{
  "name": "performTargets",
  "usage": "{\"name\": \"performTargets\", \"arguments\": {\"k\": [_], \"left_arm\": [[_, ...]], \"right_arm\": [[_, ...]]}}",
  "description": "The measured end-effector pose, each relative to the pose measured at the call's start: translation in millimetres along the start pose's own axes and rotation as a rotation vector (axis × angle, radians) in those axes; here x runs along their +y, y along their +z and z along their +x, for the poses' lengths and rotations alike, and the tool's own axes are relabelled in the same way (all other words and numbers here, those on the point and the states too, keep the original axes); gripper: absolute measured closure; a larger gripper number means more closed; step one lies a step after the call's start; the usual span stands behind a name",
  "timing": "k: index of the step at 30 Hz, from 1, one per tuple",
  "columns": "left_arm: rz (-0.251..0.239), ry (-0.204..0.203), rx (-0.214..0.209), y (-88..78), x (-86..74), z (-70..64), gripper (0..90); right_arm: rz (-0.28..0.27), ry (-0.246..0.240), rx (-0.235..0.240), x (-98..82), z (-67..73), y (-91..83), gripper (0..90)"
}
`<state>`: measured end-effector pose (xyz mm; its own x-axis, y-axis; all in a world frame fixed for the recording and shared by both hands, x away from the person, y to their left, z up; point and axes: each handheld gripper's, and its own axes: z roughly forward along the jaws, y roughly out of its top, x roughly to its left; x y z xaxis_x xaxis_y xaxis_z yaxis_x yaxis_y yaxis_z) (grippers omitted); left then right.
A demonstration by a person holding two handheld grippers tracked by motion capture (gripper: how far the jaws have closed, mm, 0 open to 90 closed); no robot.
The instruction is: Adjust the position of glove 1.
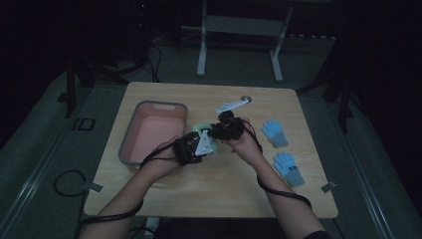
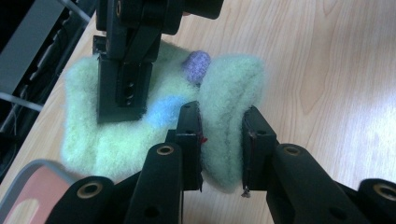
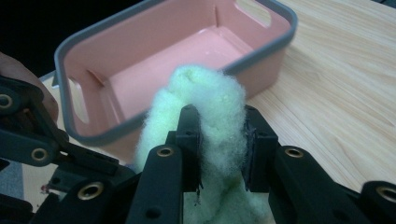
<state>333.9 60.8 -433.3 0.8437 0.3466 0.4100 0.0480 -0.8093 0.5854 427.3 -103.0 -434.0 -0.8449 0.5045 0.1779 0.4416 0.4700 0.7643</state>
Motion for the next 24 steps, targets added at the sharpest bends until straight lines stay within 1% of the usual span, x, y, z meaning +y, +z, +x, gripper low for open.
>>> {"name": "performTargets", "arguments": {"k": [5,11,14,18,24], "left_arm": [[0.02,0.005,0.013,-8.4,-8.5,3.4,73.1],[0.05,0.004,0.028,-20.0,-24.7,11.1,73.1],[0.063,0.003,0.045,-26.8,-34.2,14.9,73.0],[0.08,-0.007,0.05,-33.3,-48.0,19.5,73.1],[0.119,-0.007,0.06,-44.3,-69.9,25.5,73.1]], "right_arm": [[-0.004,-0.005,0.009,8.5,8.6,11.7,72.3],[-0.008,-0.013,0.029,21.3,18.8,29.1,72.3],[-0.023,-0.005,0.039,26.9,24.8,38.5,72.3],[-0.03,-0.002,0.052,34.3,32.8,52.5,72.3],[-0.022,-0.01,0.075,45.6,45.6,77.9,72.3]]}}
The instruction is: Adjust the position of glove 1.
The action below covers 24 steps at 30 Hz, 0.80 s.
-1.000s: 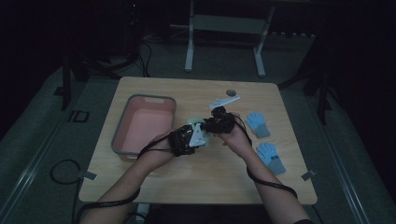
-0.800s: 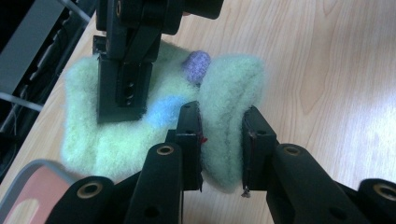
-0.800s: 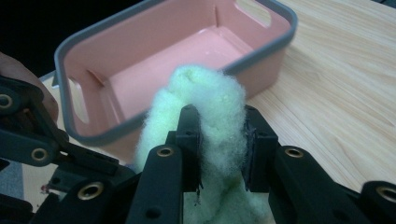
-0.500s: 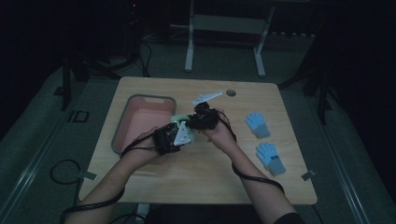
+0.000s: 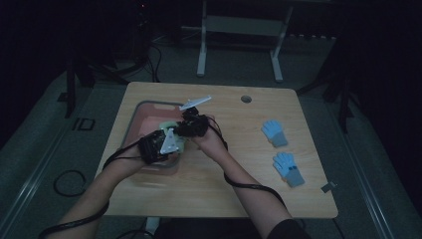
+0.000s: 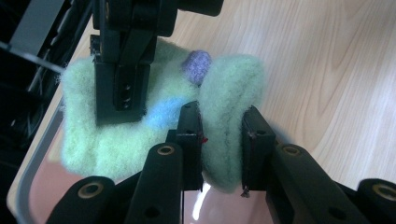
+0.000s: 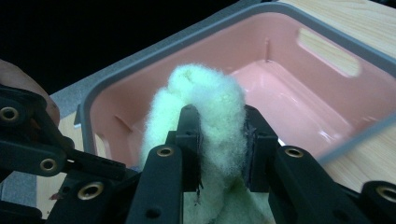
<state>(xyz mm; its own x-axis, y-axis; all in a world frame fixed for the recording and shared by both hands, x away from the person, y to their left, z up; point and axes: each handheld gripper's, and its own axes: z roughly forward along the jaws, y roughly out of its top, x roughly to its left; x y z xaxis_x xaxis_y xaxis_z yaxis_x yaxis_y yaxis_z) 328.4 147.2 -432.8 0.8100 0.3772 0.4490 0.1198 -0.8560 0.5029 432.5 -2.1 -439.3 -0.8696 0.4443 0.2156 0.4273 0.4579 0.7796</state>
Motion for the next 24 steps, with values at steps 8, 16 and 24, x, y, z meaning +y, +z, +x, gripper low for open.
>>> {"name": "performTargets", "arguments": {"k": [8,16,24], "left_arm": [[0.024,0.039,-0.028,-6.9,-29.7,14.1,73.1],[0.025,0.045,-0.091,12.6,-50.0,22.7,73.1],[0.042,0.027,-0.136,32.5,-53.9,28.0,72.8]], "right_arm": [[0.013,-0.021,0.018,13.5,12.4,31.8,72.2],[0.054,0.007,0.02,10.2,7.4,51.8,72.2],[0.086,0.022,0.008,5.4,-2.3,62.8,71.5]]}}
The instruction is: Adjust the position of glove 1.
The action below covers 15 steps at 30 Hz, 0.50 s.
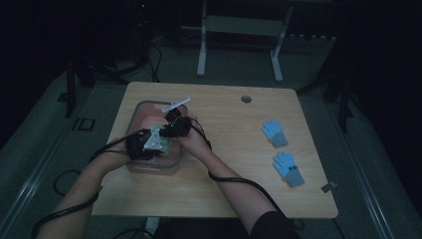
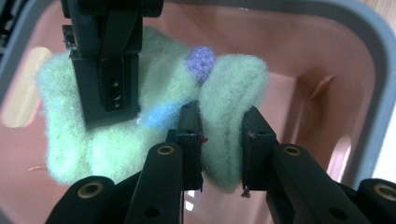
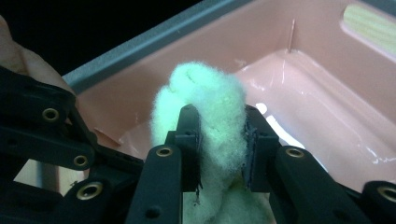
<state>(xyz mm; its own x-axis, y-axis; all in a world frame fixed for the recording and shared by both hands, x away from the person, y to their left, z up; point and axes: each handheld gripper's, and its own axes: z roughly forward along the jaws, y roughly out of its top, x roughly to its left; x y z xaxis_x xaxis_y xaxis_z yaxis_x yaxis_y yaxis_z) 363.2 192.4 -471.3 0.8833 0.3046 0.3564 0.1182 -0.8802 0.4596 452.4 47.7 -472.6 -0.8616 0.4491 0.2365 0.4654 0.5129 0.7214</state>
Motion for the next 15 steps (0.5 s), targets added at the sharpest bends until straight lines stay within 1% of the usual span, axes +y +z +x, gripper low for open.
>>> {"name": "performTargets", "arguments": {"k": [3,5,6,7,9,11,14,15], "left_arm": [[0.018,0.0,-0.028,5.7,-1.4,2.2,72.7],[0.046,0.006,-0.048,11.4,-1.7,2.7,72.6],[0.056,0.003,-0.065,14.1,-1.6,2.8,72.5],[0.071,0.007,-0.079,16.4,-1.3,2.9,72.2],[0.095,0.01,-0.088,20.8,-1.4,2.7,71.9],[0.1,-0.004,-0.101,22.9,-2.0,4.1,71.4],[0.108,-0.01,-0.11,24.1,-1.1,5.4,69.6],[0.108,-0.01,-0.11,24.1,-1.1,5.4,68.2]], "right_arm": [[0.025,0.008,-0.002,-1.8,-2.2,3.6,68.9],[0.041,0.011,-0.009,-3.7,-3.1,5.8,65.2],[0.047,0.011,-0.012,-4.6,-3.4,6.2,64.2],[0.042,0.007,-0.013,-4.9,-3.0,5.6,62.7],[0.039,-0.003,-0.038,-4.6,-1.8,2.6,60.9],[0.027,0.003,-0.032,-4.4,-3.6,-1.9,58.3],[0.022,0.007,-0.02,-5.2,-5.9,-8.5,53.9],[0.022,0.007,-0.02,-5.2,-5.9,-8.5,53.9]]}}
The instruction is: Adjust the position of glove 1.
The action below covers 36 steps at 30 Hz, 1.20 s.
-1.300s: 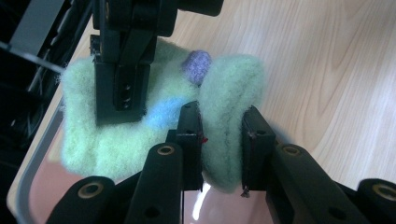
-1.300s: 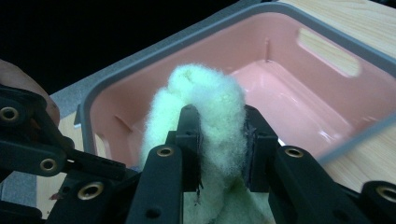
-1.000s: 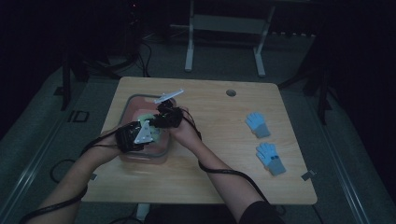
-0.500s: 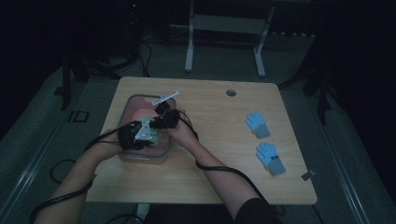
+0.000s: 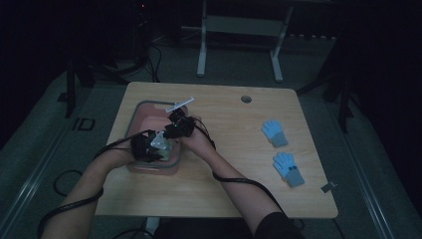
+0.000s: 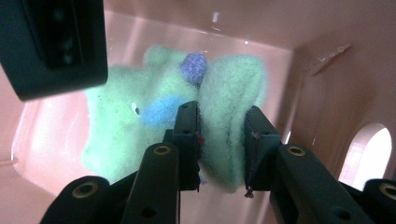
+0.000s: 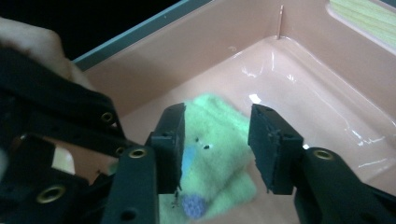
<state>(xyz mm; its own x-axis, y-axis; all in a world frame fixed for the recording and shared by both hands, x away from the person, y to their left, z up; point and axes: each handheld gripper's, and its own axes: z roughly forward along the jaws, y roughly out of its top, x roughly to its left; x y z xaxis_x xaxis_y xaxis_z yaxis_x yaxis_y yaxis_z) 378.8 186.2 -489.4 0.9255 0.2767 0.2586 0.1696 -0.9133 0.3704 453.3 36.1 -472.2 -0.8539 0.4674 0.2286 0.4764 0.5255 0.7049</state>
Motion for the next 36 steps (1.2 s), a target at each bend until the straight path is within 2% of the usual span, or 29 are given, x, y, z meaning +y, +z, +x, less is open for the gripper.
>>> {"name": "performTargets", "arguments": {"k": [2,5,6,8,12,15,22,26,32,36], "left_arm": [[0.002,-0.028,0.012,-1.2,1.1,1.9,66.8],[-0.023,-0.074,0.03,-6.1,2.2,3.7,52.7],[-0.039,-0.098,0.06,-9.1,2.9,3.9,45.8],[-0.043,-0.132,0.083,-13.6,4.3,5.4,35.5],[-0.082,-0.212,0.104,-24.9,8.7,8.1,17.4],[-0.106,-0.239,0.128,-32.6,12.7,8.4,14.5],[-0.198,-0.329,0.139,-44.4,22.7,9.9,10.3],[-0.271,-0.346,0.163,-46.6,37.7,4.6,8.0],[-0.357,-0.344,0.138,-45.3,60.4,-3.2,8.0],[-0.38,-0.334,0.111,-39.2,74.6,-10.2,8.0]], "right_arm": [[-0.002,-0.004,0.003,-1.4,-0.8,-4.1,51.2],[-0.019,-0.006,0.011,-3.8,-1.1,-11.3,46.8],[-0.023,-0.011,0.01,-4.6,-1.1,-14.2,46.3],[-0.034,-0.014,0.012,-6.2,-1.7,-20.6,42.4],[-0.072,-0.012,0.021,-9.3,-3.9,-37.6,37.1],[-0.091,-0.002,0.028,-11.7,-6.9,-51.5,32.5],[-0.115,-0.026,0.029,-23.4,-12.7,-77.8,23.8],[-0.134,-0.036,0.029,-31.4,-18.4,-91.1,20.8],[-0.134,-0.044,-0.006,-44.5,-27.1,-109.2,20.7],[-0.151,-0.032,-0.022,-56.0,-35.2,-121.0,20.7]]}}
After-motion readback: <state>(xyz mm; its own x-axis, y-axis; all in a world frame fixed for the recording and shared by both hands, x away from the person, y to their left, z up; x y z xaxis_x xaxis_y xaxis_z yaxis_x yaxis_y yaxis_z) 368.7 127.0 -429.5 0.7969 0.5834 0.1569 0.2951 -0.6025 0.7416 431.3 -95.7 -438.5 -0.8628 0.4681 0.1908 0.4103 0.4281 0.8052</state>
